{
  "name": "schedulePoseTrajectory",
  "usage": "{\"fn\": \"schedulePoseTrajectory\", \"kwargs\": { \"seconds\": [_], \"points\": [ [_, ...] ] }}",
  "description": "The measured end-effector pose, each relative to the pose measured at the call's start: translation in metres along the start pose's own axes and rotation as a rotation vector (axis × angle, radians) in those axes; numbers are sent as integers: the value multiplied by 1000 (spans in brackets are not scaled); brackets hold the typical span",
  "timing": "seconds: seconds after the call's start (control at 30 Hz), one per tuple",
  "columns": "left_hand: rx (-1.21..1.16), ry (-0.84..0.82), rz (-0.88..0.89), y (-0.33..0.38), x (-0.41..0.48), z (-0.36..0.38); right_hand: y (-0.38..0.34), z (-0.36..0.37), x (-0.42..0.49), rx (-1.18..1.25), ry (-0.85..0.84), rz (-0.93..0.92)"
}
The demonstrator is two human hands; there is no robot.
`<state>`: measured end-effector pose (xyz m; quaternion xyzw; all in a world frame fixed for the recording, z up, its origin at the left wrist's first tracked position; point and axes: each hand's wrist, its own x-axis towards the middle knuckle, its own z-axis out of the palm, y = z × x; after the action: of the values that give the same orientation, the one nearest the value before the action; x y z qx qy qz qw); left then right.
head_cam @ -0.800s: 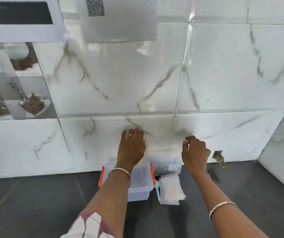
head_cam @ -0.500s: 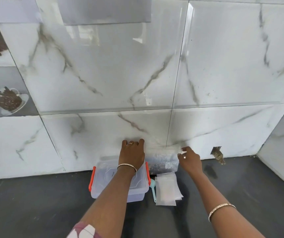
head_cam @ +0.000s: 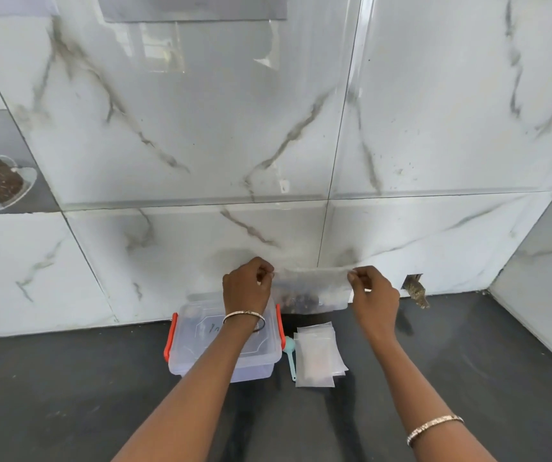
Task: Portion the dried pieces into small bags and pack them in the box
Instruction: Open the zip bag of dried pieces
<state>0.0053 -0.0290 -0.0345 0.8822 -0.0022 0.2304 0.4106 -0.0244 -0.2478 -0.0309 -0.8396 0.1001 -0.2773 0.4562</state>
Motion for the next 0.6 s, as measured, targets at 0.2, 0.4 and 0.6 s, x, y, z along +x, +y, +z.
{"fn": "schedulePoseTrajectory", "kwargs": {
  "seconds": [0.2, 0.4, 0.6],
  "points": [
    [-230, 59, 43, 32, -36, -55, -51, -53, -38, 196, 76, -81],
    [-449, -18, -95, 53, -96, -109, -76, -95, -92, 281, 39, -121],
    [-629, -95, -379, 35, -162, -127, -42, -103, -155, 224, -88, -63]
  ]
}}
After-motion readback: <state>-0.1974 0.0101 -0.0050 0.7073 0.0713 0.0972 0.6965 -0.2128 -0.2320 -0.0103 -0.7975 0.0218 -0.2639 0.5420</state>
